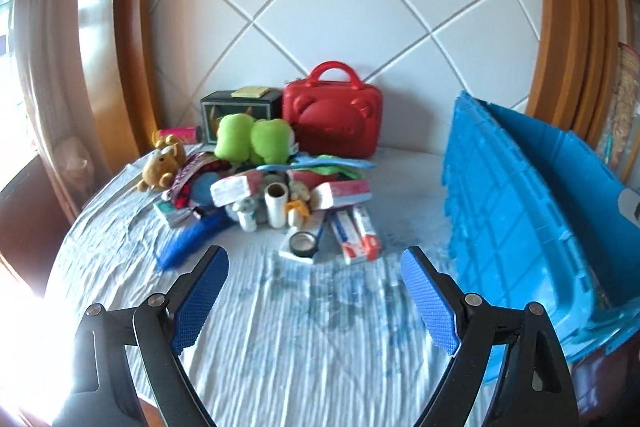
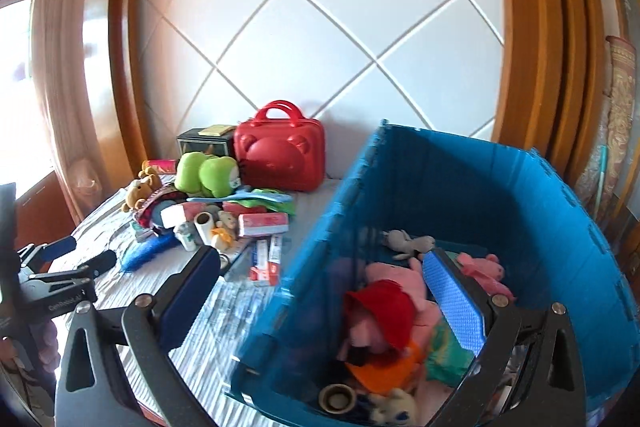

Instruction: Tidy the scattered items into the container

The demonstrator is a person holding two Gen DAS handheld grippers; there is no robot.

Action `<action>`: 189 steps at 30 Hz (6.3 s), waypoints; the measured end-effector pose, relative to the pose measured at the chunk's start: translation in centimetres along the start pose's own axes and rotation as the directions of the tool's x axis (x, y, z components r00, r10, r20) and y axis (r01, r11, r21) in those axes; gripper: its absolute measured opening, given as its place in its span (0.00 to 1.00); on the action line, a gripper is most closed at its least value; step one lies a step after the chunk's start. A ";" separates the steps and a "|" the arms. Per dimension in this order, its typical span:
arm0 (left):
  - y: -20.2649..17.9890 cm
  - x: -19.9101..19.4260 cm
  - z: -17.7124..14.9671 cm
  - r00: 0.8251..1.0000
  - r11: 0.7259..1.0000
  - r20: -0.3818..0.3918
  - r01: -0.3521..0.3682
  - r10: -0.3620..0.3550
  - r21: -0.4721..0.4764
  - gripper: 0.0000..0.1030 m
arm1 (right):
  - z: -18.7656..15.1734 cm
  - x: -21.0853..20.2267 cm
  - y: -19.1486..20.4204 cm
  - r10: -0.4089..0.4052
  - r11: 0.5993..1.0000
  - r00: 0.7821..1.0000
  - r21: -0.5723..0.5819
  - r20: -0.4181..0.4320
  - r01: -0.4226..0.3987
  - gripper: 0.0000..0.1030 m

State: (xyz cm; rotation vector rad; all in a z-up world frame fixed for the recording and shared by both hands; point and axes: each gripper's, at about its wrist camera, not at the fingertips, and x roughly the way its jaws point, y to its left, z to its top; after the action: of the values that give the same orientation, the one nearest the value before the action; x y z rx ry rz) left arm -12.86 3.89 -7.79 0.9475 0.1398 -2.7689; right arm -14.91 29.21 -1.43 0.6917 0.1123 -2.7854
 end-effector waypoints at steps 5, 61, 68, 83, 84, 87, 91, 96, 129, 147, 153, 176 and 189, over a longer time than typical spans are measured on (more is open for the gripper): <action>9.2 4.8 -1.4 0.994 0.998 -0.095 -0.060 0.061 0.011 0.86 | 0.4 3.5 8.9 0.041 0.999 0.999 0.002 -0.006 -0.041 1.00; -3.8 35.8 0.3 0.825 0.927 -0.530 0.332 -0.197 0.172 0.73 | -10.6 45.0 4.7 0.027 0.979 0.786 0.175 -0.618 0.105 0.45; -5.1 36.3 -1.7 0.806 0.910 -0.569 0.346 -0.164 0.228 0.73 | -12.0 45.8 4.8 0.036 0.981 0.753 0.167 -0.656 0.098 0.27; -1.9 32.1 -3.2 0.837 0.939 -0.535 0.267 -0.115 0.217 0.55 | -17.2 36.6 7.1 0.066 0.978 0.696 0.186 -0.715 0.098 0.24; -1.5 31.9 -3.4 0.833 0.940 -0.541 0.267 -0.114 0.214 0.58 | -17.4 36.2 7.3 0.067 0.978 0.697 0.186 -0.714 0.097 0.24; -0.7 32.6 -4.7 0.792 0.943 -0.601 0.273 -0.107 0.192 0.73 | -17.7 35.7 7.4 0.068 0.976 0.706 0.194 -0.705 0.100 0.24; -0.1 32.9 -5.4 0.822 0.951 -0.565 0.230 -0.075 0.208 0.99 | -17.6 35.5 7.3 0.068 0.974 0.719 0.202 -0.692 0.102 0.24; 0.7 33.0 -4.7 0.831 0.959 -0.550 0.218 -0.084 0.183 1.00 | -17.2 35.6 7.0 0.081 0.970 0.730 0.222 -0.679 0.099 0.25; 2.3 28.7 -1.1 0.916 0.972 -0.390 0.167 -0.091 0.166 0.55 | -12.4 31.7 10.3 0.075 0.994 0.829 0.108 -0.555 -0.017 0.22; 6.0 13.5 0.7 0.970 0.959 -0.116 0.231 -0.214 0.164 0.55 | -3.3 16.0 17.4 -0.028 0.999 0.952 0.033 -0.306 0.040 0.22; 4.3 10.0 3.2 0.963 0.945 -0.048 0.269 -0.265 0.186 0.55 | 0.3 10.9 16.8 -0.085 0.996 0.975 0.009 -0.204 0.088 0.22; -28.5 -4.0 4.9 0.881 0.852 0.063 0.434 -0.470 0.293 0.55 | -0.7 -3.9 -15.5 -0.332 0.935 0.939 0.101 -0.092 0.341 0.22; -37.1 -2.5 1.2 0.914 0.858 -0.044 0.395 -0.404 0.328 0.55 | -5.0 -1.9 -24.1 -0.305 0.931 0.935 0.150 -0.182 0.333 0.22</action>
State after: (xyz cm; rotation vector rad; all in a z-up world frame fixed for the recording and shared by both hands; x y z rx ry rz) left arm -20.10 40.19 -4.53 1.0609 -0.1603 -3.2634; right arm -17.74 53.51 -4.69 1.0200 0.0043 -3.0755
